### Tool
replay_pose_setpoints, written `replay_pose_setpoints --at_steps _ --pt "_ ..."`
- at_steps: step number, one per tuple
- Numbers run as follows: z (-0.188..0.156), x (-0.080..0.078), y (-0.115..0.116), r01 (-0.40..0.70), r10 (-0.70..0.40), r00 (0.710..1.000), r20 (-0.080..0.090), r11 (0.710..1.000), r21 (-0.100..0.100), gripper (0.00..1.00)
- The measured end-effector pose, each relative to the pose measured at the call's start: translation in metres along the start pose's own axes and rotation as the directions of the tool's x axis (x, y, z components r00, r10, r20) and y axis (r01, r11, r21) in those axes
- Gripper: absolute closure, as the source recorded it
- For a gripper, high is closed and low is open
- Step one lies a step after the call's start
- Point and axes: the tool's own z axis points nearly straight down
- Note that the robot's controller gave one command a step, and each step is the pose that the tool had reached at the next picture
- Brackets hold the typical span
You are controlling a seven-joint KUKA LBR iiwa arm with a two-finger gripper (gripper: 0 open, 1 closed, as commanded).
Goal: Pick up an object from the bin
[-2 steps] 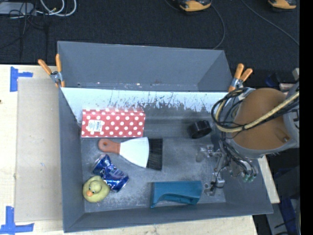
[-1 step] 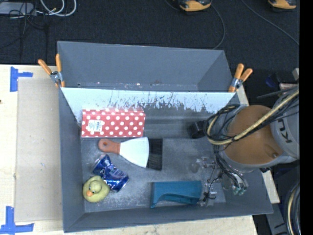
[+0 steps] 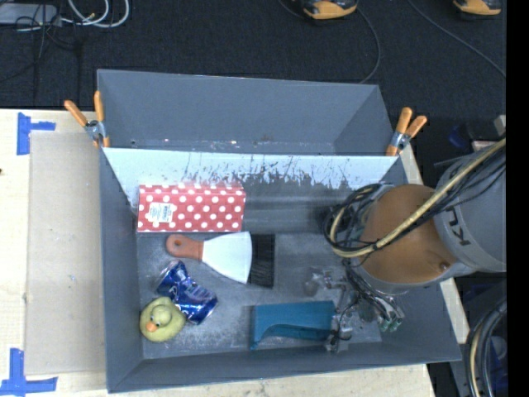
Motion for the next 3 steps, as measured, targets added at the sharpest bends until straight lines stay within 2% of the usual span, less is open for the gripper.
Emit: replay_pose_setpoints --at_steps 1,2,3 --pt "0.007 -0.01 0.027 -0.036 0.036 0.999 -0.006 0.999 -0.003 1.0" --pt "0.007 -0.01 0.027 -0.035 0.035 0.999 -0.006 0.999 -0.003 1.0" --pt "-0.033 -0.007 0.033 -0.035 0.035 0.999 -0.012 0.999 -0.004 1.0"
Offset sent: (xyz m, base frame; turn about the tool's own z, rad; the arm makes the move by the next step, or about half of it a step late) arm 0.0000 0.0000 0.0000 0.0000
